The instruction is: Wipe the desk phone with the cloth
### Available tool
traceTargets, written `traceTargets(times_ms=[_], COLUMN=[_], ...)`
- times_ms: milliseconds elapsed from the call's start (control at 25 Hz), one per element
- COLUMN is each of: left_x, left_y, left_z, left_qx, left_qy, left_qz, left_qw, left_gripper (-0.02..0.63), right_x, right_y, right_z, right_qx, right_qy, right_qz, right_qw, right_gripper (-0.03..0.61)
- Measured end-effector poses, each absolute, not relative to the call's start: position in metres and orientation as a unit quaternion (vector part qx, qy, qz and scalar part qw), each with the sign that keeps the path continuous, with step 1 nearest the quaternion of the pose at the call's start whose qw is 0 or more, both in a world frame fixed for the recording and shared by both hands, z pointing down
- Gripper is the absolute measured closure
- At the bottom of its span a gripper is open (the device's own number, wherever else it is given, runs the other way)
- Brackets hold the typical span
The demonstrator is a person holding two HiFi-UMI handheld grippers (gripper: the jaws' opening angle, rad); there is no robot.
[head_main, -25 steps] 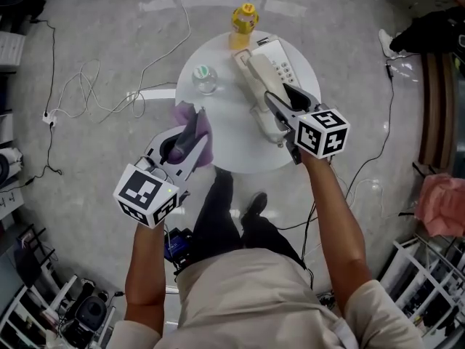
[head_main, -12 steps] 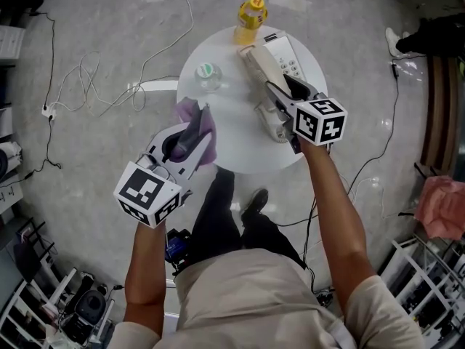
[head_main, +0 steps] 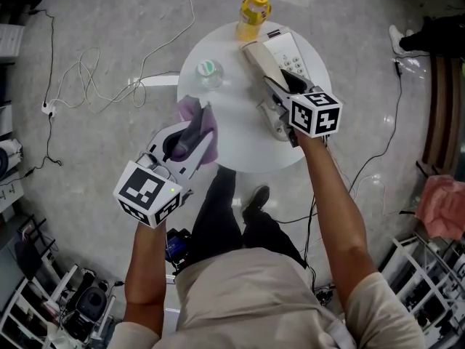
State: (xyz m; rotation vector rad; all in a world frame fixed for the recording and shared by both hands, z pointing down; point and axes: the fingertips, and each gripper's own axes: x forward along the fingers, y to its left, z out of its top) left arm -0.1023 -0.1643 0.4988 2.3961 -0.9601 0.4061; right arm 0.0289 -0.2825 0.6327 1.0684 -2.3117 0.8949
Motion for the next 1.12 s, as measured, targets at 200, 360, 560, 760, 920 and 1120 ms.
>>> traceTargets(times_ms=[200,360,560,760,920,1120], left_x=[-0.102,-0.103,-0.103,-0.103,-0.104,-0.103], left_y=[-0.166,-0.168,-0.168,-0.168,-0.167,-0.166], left_z=[0.501,0.503,0.503,0.502,0.5,0.497], left_qx=[0.885,0.885,0.885,0.886,0.886,0.887], left_qy=[-0.353,-0.352,-0.352,-0.352,-0.353,-0.353], left_qz=[0.151,0.151,0.151,0.151,0.149,0.147], left_qw=[0.263,0.264,0.264,0.263,0.261,0.259], left_gripper=[0.554,0.554,0.554,0.554,0.553,0.554], right_x=[0.026,0.026,0.024,0.023,0.021,0.02], right_y=[-0.284,-0.286,-0.286,-0.286,-0.286,-0.285], right_z=[0.642,0.649,0.656,0.667,0.677,0.681], right_qx=[0.388,0.391,0.39,0.386,0.382,0.375], right_qy=[-0.836,-0.837,-0.843,-0.846,-0.844,-0.841], right_qz=[0.315,0.306,0.29,0.27,0.25,0.235], right_qw=[0.226,0.23,0.231,0.25,0.281,0.311], right_gripper=[0.373,0.373,0.373,0.373,0.371,0.365])
